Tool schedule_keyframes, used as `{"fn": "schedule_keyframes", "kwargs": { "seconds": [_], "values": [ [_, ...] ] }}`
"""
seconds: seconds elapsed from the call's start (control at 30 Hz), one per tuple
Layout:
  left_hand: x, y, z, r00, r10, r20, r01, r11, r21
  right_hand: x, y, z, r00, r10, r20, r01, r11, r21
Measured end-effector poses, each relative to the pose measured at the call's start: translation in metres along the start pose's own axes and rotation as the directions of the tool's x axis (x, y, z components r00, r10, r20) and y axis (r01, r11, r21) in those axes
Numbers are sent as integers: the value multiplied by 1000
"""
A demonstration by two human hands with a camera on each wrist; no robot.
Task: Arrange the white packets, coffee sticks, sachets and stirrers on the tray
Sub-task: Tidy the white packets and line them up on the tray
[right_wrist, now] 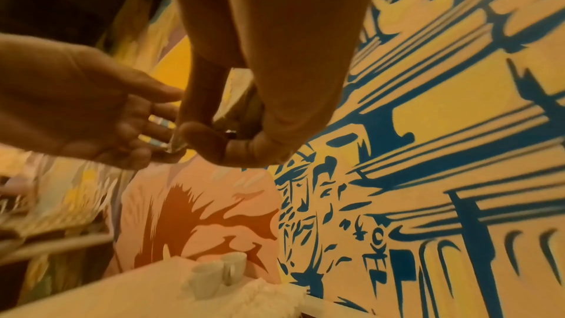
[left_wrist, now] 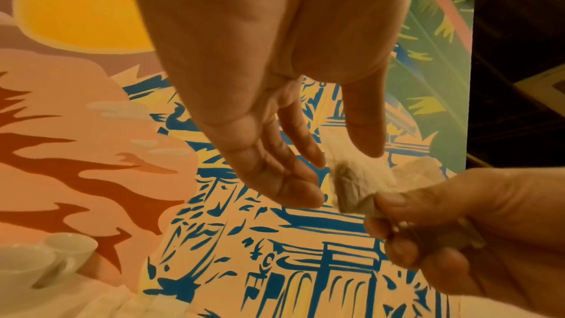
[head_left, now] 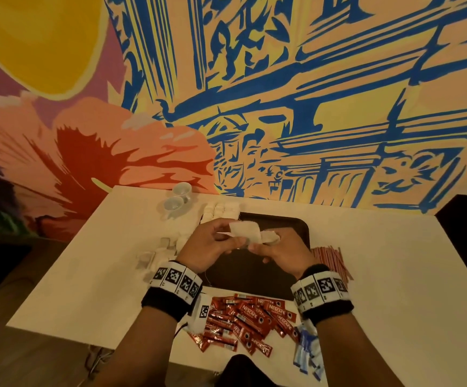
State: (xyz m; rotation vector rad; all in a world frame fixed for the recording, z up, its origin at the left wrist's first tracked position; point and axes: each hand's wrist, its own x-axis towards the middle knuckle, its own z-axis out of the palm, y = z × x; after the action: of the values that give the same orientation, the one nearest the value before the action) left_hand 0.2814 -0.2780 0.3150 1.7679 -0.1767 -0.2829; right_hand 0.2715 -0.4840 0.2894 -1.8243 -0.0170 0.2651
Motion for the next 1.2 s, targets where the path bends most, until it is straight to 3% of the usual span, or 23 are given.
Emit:
{"fn": "schedule_keyframes", "kwargs": {
  "seconds": [0.1,0.17,0.27,0.43,0.53,0.63,0.77,0.83,0.93,1.03,1.1,1.2],
  "values": [
    [6,-4,-5,995,95,8,-95,981,169,5,1,5,997,-80,-14,78,993,-87],
    [11,-10,-6,984,177,2,-173,957,233,11,2,9,990,-102,-95,92,991,-100],
    [15,-18,-8,950,312,0,-296,901,318,21,6,10,963,-75,-259,57,996,-76],
    [21,-28,-18,931,366,-14,-332,859,390,35,14,2,936,21,-352,-18,1000,13],
    [32,-40,-28,949,315,-18,-293,901,321,43,18,1,934,202,-294,-157,973,168],
    [45,-55,-40,986,164,-18,-152,946,285,49,25,3,919,343,-193,-262,900,349],
    [63,-79,-63,985,167,-41,-136,904,405,57,44,-5,866,444,-231,-283,814,507],
    [72,-88,-76,988,132,-83,-76,871,486,62,52,-13,830,496,-257,-318,798,512],
    [83,-96,-96,985,-19,-169,112,823,557,68,59,-20,775,558,-298,-360,777,517],
    [91,-103,-109,981,-7,-195,128,775,618,73,62,-18,763,586,-275,-401,761,510],
    [95,-107,-113,984,13,-180,98,800,592,76,62,-11,775,593,-220,-440,756,485],
    [97,-104,-104,990,-1,-141,56,921,385,82,56,6,820,561,-114,-479,782,399]
  ]
}}
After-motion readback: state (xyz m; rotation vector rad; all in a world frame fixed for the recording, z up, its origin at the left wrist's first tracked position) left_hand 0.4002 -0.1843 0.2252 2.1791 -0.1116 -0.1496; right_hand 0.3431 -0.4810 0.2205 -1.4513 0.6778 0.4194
